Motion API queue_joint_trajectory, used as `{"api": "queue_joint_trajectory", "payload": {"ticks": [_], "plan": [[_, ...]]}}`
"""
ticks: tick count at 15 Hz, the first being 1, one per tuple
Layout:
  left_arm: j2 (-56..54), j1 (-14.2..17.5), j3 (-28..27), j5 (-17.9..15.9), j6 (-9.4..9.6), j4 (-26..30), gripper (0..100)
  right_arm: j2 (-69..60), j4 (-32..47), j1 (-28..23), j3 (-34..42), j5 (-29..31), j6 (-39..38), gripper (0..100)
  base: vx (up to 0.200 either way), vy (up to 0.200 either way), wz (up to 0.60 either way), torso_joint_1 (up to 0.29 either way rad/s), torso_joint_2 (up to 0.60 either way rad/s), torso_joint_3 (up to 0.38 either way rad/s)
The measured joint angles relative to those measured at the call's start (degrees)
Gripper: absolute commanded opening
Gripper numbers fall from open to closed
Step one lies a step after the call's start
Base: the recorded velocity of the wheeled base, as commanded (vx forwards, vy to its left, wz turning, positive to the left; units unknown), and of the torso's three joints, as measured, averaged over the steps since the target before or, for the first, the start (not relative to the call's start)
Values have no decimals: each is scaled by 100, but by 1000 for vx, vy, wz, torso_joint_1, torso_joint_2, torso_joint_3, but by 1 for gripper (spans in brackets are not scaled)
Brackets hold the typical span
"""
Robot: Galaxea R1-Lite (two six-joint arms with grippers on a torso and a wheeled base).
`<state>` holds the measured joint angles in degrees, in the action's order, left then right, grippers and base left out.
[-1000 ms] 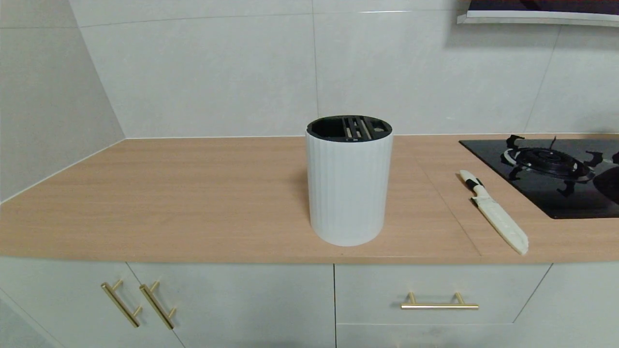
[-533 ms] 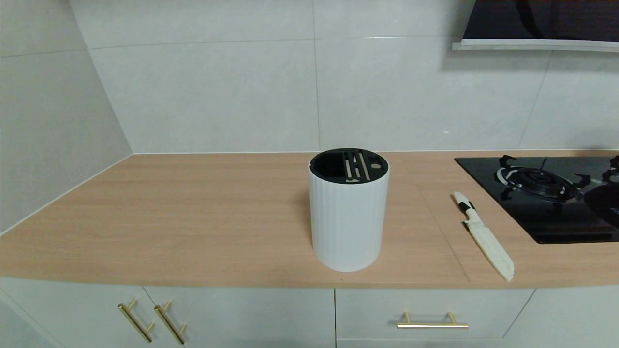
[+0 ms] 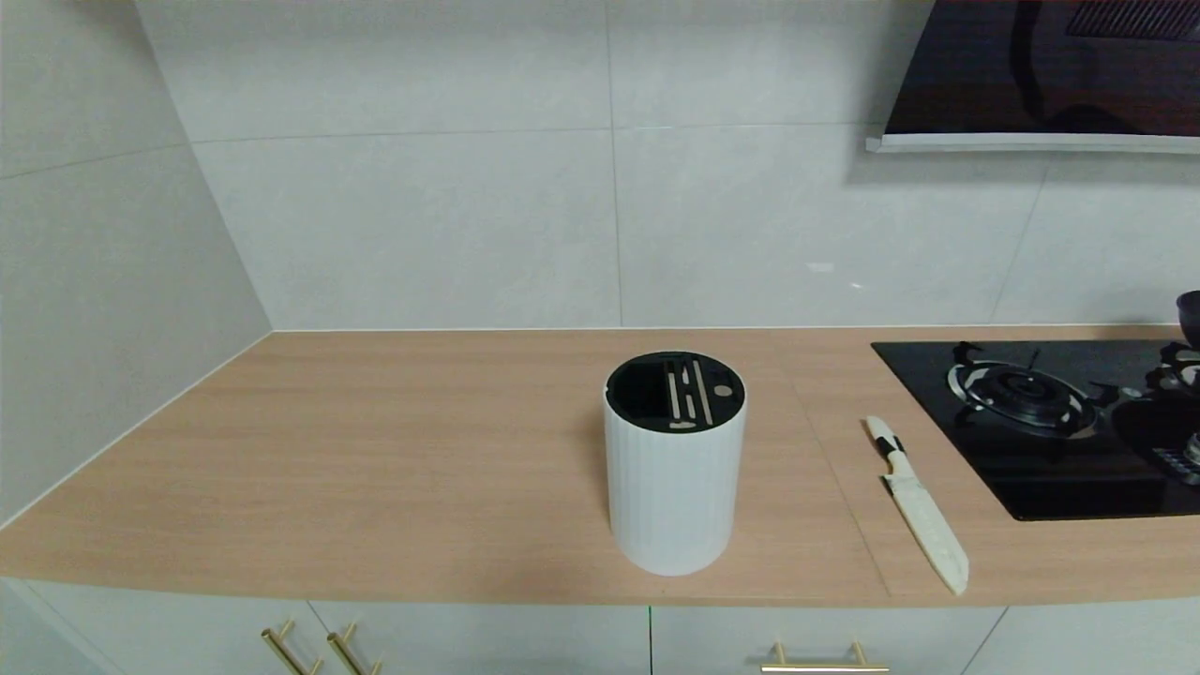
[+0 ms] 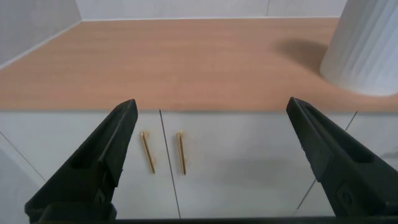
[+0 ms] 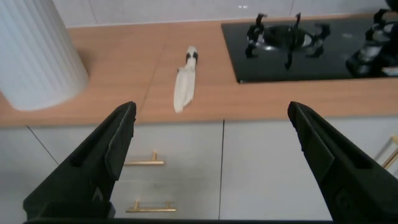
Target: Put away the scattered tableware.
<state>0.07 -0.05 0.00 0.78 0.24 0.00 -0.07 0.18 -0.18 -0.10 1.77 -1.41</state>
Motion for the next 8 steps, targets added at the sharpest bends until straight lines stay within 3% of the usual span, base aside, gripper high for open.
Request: {"api": "queue_joint_trajectory", "payload": {"ticks": [8], "plan": [[0,0,0,-2,2,0,100,0,0,0,0,0,0,100,0,0,0,217,-444,-231]]}}
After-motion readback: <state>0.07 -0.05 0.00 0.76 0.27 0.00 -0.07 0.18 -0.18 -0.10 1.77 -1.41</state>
